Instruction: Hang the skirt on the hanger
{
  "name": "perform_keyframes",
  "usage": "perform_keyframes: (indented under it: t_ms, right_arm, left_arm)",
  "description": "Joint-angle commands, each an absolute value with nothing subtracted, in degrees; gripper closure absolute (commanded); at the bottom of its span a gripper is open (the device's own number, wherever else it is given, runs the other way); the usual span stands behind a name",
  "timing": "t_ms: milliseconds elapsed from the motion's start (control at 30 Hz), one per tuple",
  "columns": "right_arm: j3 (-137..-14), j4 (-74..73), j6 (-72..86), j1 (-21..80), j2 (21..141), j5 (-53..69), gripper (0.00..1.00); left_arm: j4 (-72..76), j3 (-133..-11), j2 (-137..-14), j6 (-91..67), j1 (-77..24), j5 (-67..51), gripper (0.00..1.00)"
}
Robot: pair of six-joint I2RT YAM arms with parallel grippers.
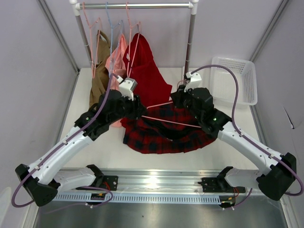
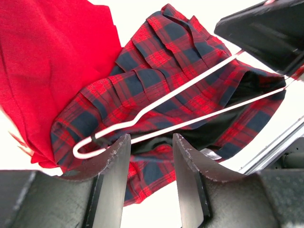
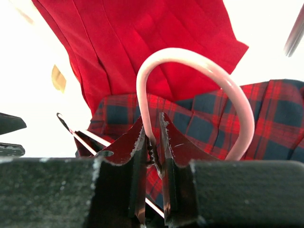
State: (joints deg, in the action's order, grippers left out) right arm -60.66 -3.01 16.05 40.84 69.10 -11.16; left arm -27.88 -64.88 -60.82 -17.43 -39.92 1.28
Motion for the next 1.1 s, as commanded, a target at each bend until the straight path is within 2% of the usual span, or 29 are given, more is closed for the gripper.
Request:
perform_keyframes:
  t_ms: [0,333,667,1067]
  right_arm:
    - [-67.0,-2.6,14.4,40.3,69.5,-11.2,1.00]
    - [-78.0,-6.1,11.3,40.0,72.4,-11.1,1.00]
    - [-92.4,-11.2,7.0,39.7,75.5,-8.8,1.00]
    - [-102.7,-15.3,5.3,39.6,77.1,-4.8,1.00]
  left_arm:
    - [-28.7,-68.6,-60.2,-16.1,-39.1,1.3,0.53]
    - [-30.6,-74.1,-59.9,-14.7,-37.6,2.4,0.52]
    - [-32.4,-88.2,-63.8,-9.4,-36.6,3.2,0.49]
    - [-33.3,-101.4,-71.0,-4.5,-32.1,-6.7,0.46]
